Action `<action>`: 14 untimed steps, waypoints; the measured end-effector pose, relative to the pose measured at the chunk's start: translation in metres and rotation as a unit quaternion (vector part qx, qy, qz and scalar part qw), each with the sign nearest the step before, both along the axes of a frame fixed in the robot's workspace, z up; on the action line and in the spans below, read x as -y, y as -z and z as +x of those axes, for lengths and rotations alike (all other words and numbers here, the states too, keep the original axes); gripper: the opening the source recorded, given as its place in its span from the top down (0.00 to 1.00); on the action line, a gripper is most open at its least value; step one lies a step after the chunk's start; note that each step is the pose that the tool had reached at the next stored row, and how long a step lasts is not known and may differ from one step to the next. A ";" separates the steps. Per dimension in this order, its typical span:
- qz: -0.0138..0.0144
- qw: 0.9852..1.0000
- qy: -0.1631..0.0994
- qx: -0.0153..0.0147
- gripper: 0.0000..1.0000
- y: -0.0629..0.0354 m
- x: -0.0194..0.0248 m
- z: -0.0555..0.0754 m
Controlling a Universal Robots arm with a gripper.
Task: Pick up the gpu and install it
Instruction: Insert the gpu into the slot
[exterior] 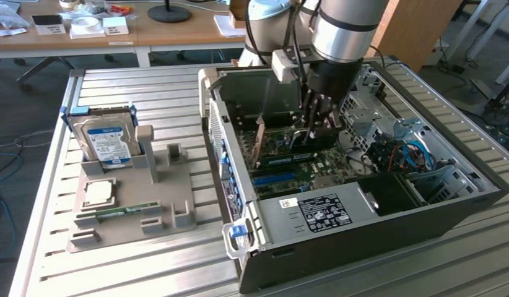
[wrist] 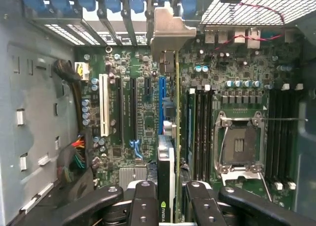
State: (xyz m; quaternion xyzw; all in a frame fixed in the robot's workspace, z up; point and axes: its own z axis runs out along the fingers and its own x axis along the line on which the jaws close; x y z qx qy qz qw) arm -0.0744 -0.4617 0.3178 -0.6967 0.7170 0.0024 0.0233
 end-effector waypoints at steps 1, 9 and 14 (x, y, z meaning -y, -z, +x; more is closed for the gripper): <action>-0.001 1.000 0.000 0.000 0.73 -0.0046 0.0001 0.000; -0.001 1.000 0.000 0.000 0.73 -0.0206 -0.0002 0.002; -0.001 1.000 0.000 0.000 0.73 -0.0206 -0.0002 0.002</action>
